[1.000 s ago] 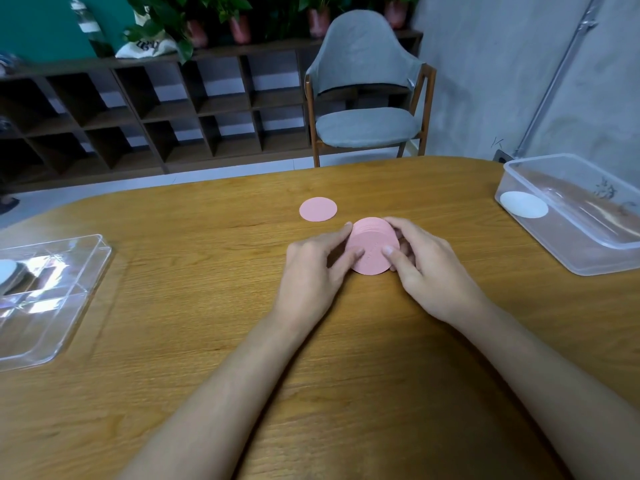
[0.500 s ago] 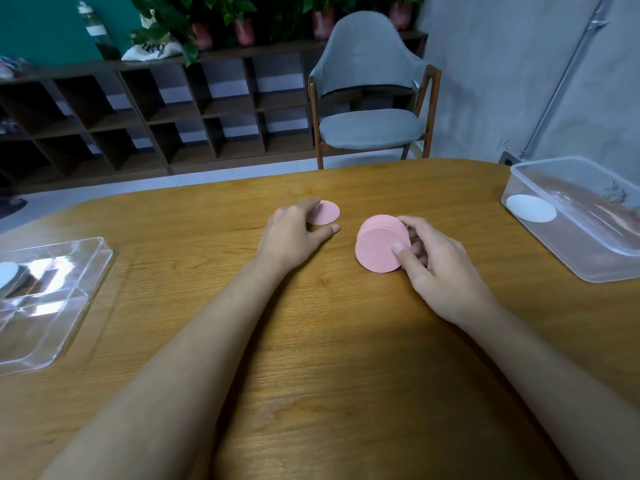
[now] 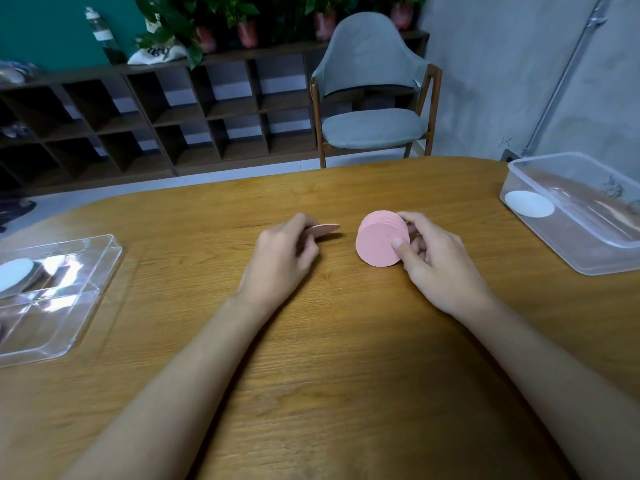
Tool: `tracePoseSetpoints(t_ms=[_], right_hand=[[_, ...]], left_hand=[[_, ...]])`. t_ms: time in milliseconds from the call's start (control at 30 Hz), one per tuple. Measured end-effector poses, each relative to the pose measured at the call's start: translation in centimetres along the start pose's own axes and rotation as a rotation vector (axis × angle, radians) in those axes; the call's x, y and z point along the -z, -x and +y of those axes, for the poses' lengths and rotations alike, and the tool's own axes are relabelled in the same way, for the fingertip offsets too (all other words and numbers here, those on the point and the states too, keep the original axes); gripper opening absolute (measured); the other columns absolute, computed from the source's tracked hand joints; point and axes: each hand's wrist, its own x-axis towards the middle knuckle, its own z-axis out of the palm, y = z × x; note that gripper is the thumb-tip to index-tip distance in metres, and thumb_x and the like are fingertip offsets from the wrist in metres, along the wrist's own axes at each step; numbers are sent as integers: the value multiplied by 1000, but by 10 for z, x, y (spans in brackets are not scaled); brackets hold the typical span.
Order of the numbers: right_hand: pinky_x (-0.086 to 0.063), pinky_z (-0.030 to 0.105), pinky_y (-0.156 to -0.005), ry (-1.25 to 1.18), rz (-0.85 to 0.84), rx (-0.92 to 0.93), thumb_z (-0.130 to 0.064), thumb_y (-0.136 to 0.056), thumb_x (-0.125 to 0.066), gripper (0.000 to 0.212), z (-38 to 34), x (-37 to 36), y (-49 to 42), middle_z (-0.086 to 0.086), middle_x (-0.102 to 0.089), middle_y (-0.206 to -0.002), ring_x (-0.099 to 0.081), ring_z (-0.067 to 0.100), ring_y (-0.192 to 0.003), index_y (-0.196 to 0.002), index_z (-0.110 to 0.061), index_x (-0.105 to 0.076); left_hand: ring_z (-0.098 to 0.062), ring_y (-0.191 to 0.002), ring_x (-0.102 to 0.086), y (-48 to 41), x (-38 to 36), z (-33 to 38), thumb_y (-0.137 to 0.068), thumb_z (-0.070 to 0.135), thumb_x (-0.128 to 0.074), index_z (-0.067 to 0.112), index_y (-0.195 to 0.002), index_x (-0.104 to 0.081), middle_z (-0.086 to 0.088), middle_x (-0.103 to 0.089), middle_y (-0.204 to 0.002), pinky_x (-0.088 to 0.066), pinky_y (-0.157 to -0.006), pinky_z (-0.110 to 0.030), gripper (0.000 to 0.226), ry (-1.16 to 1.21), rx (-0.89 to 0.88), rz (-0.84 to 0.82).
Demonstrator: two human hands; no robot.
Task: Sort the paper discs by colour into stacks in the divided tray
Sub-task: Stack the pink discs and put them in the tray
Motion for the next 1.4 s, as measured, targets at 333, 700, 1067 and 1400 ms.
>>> tracePoseSetpoints(t_ms=[333,700,1067,1400], right_hand=[[-50,24,-81,-75,23,-19,-25,-103,-58,55,-2,-4,0,-7,-63,-96,-65,19,-87,-155,-33,-43],[-54,37,-86,-90,43,-67,-23,-104,-58,57,-6,-4,1,5,-63,-93,-63,24,-88,-156,-34,-39],[-51,23,-87,-62,-75,62,-15,-109,-43,52,-21,-10,8,-6,-59,-92,-62,10,-83,-157,-34,-38],[-34,27,-112,-54,-223,-31,-25,-111,-33,55,-32,-10,16,-13,-46,-151,-46,11,-135,-163,-32,-17]], left_hand=[[-14,-79,-69,11,8,25,-90,-1,-74,16,-103,-79,2,-79,-90,-64,-84,-48,21,639,380,-45],[-13,-67,-56,15,8,24,-89,-4,-67,20,-89,-79,12,-69,-69,-50,-68,-33,27,672,404,-72],[-6,-79,-73,16,-5,33,-90,29,-81,24,-126,-75,8,-76,-103,-57,-80,-20,37,489,375,-49],[-16,-117,-64,22,-4,49,-105,25,-62,8,-151,-52,-6,-71,-132,-36,-98,-11,50,174,191,-91]])
